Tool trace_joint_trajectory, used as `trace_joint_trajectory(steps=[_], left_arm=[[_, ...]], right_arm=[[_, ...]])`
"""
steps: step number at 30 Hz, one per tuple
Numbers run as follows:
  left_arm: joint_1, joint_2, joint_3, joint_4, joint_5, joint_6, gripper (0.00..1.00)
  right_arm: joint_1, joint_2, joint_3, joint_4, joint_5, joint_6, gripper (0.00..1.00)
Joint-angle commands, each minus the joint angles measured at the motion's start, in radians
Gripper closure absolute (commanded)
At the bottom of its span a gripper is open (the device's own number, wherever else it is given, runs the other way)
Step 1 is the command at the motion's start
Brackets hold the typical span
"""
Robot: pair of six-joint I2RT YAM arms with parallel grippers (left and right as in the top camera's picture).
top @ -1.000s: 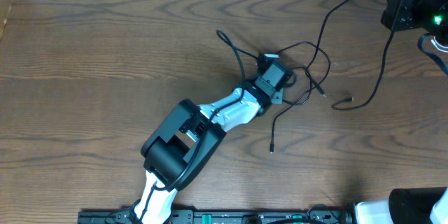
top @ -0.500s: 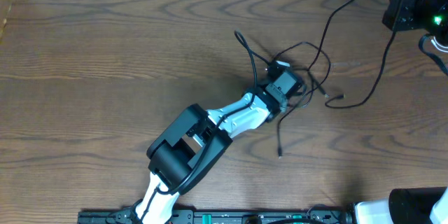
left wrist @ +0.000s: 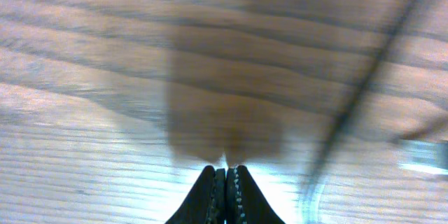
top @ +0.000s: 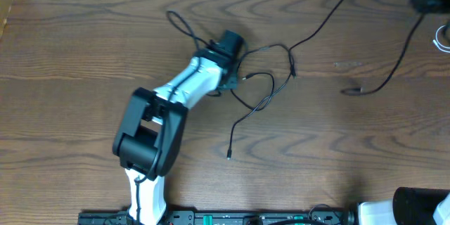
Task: Untangle cables
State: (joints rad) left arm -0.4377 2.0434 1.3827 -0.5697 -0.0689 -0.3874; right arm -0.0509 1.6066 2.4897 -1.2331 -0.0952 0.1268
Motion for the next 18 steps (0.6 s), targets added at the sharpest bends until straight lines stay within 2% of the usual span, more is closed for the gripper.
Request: trace_joint_trajectory(steps=[1, 3, 6, 10, 18], left_arm=[[0.046, -0.021, 0.009, -0.019, 0.110, 0.011, 0.92], [0.059, -0.021, 0.001, -0.020, 0.110, 0.013, 0.92], [0.062, -0.021, -0.011, -0.020, 0.110, 0.013, 0.92], [0.061, -0.021, -0.011, -0.016, 0.111, 0.013, 0.92], [0.061, -0.021, -0.011, -0.018, 0.111, 0.013, 0.92]], right_arm=[[-0.104, -0.032, 0.002, 0.056, 0.016, 0.061, 0.99], [-0.165, -0.027, 0.002, 0.098, -0.023, 0.098, 0.99], [-0.229, -0.009, 0.002, 0.175, -0.186, 0.176, 0.99], [-0.197, 0.051, 0.002, 0.255, -0.417, 0.221, 0.99], [-0.095, 0.214, 0.002, 0.209, -0.452, 0.218, 0.99]])
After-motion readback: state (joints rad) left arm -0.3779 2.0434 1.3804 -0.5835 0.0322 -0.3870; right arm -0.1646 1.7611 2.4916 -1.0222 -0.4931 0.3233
